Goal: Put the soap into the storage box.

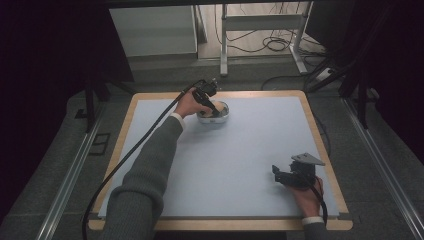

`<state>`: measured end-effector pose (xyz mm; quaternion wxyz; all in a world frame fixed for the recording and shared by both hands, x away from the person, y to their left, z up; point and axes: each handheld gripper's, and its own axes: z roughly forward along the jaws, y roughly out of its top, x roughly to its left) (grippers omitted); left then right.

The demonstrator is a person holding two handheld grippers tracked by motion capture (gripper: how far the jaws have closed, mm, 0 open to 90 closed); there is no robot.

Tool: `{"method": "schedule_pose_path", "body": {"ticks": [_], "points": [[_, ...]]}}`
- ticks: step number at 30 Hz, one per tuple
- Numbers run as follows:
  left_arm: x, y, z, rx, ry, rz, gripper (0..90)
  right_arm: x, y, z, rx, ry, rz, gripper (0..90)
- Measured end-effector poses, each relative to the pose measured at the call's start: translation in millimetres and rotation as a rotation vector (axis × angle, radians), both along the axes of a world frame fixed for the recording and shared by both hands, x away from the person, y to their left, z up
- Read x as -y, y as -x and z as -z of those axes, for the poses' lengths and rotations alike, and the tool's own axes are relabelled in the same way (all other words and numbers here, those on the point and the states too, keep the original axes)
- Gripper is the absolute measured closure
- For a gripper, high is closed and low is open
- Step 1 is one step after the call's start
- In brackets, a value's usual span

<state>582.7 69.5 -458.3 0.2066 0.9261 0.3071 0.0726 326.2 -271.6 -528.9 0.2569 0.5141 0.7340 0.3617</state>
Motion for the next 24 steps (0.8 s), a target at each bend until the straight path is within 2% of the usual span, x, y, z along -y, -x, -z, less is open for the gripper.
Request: {"method": "schedule_pose_path", "body": {"ticks": [2,5,11,17,20,24], "points": [[0.2,0.2,1.0,0.001,0.000,0.003,32.7,-0.1,0.0,0.1,0.002,0.002,0.002,10.1],[-0.4,1.4,-3.7,0.004,0.040,0.002,31.8,-0.1,0.0,0.1,0.002,0.002,0.002,10.1],[-2.3,6.8,-11.7,0.029,0.048,0.003,31.2,-0.3,0.0,0.1,0.001,0.005,0.002,10.1],[-6.5,16.9,-19.6,0.053,0.079,-0.009,28.8,-0.6,0.2,-0.1,0.001,0.006,0.002,10.1],[-8.4,22.1,-22.0,0.052,0.084,-0.022,25.1,-0.5,0.2,0.0,0.001,0.007,0.002,10.1],[-15.0,30.9,-24.1,0.060,0.123,-0.052,23.5,-0.3,0.2,0.1,0.003,0.006,0.003,10.1]]}}
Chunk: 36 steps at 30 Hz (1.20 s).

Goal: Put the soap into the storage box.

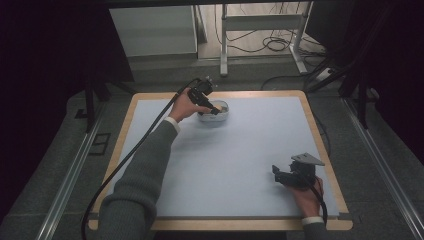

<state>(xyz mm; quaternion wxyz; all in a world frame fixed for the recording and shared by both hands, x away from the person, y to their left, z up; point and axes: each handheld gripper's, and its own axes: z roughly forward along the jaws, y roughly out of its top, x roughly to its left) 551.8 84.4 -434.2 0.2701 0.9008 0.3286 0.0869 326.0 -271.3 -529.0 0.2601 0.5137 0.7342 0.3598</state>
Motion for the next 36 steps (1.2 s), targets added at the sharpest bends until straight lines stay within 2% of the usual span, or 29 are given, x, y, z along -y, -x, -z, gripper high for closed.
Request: {"method": "schedule_pose_path", "body": {"ticks": [8,19,25,36], "points": [[-19.1,25.5,0.1,0.033,0.036,-0.033,20.7,0.0,-0.1,-0.1,-0.001,-0.001,-0.001,10.1],[-44.6,69.6,1.0,0.084,0.087,-0.038,19.2,0.0,-0.3,0.0,-0.001,0.000,0.001,10.1],[-57.3,93.3,9.5,0.105,0.111,-0.044,18.6,-0.1,-0.3,0.0,-0.002,0.001,0.003,10.1],[-85.0,136.1,32.9,0.116,0.167,-0.098,17.2,-0.2,-0.3,-0.1,-0.002,0.004,0.002,10.1]]}}
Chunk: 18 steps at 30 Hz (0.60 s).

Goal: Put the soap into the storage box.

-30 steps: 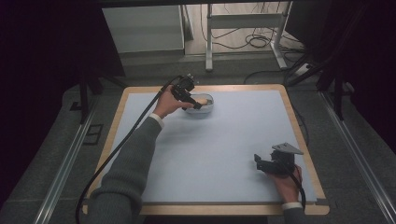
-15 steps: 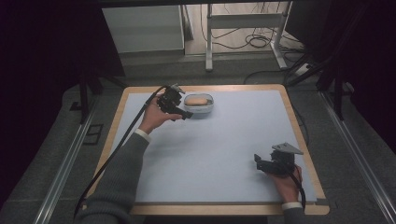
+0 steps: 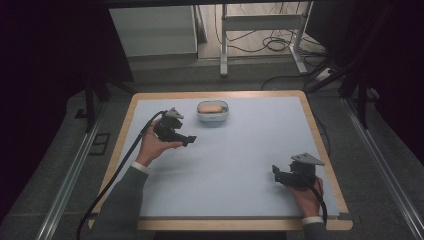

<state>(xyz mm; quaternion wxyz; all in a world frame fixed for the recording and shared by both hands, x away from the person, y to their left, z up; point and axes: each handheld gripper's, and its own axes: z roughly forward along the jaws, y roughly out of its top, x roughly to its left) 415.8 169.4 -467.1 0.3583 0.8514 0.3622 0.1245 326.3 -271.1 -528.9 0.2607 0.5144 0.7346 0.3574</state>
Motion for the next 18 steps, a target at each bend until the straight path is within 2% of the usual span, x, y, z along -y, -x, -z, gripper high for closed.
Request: {"method": "schedule_pose_path", "body": {"ticks": [8,18], "points": [[-21.4,31.2,11.2,0.004,0.038,-0.030,17.8,-0.2,-0.1,0.0,0.000,0.002,0.001,10.1],[-37.3,63.0,31.2,-0.019,0.044,-0.050,18.1,-0.7,0.0,0.1,0.001,0.004,0.003,10.1]]}}
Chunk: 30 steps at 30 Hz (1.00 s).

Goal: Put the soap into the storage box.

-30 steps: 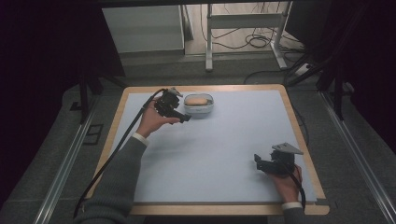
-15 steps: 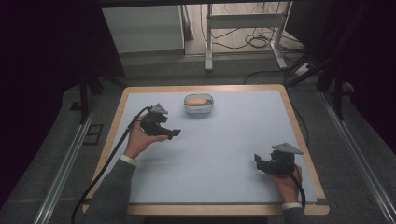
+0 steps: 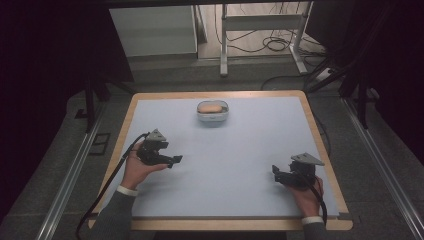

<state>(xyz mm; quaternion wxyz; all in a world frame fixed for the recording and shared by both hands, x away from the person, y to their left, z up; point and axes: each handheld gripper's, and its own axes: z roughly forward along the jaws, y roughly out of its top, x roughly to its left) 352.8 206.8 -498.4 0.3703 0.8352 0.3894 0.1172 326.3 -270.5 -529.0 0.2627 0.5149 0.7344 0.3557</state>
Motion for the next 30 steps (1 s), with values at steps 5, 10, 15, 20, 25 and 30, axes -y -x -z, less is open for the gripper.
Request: {"method": "schedule_pose_path", "body": {"ticks": [5,10,15,20,25,30], "points": [[-5.0,9.6,9.1,-0.016,0.011,-0.011,18.1,0.1,-0.1,0.0,0.000,-0.001,0.000,10.1],[-9.1,13.6,17.1,-0.034,0.015,-0.023,18.1,0.1,-0.3,0.1,-0.002,0.000,-0.002,10.1],[-12.3,13.6,20.4,-0.036,0.013,-0.036,18.1,-0.1,-0.2,0.1,-0.003,0.000,-0.002,10.1],[-13.1,12.9,21.6,-0.033,0.003,-0.046,18.3,0.0,-0.1,0.1,-0.003,0.000,-0.004,10.1],[-12.6,12.7,22.7,-0.037,0.001,-0.045,18.2,-0.6,0.1,0.2,0.000,0.003,-0.004,10.1],[-13.1,13.0,22.2,-0.036,0.006,-0.049,18.3,-0.4,0.4,0.1,0.003,0.002,-0.005,10.1]]}}
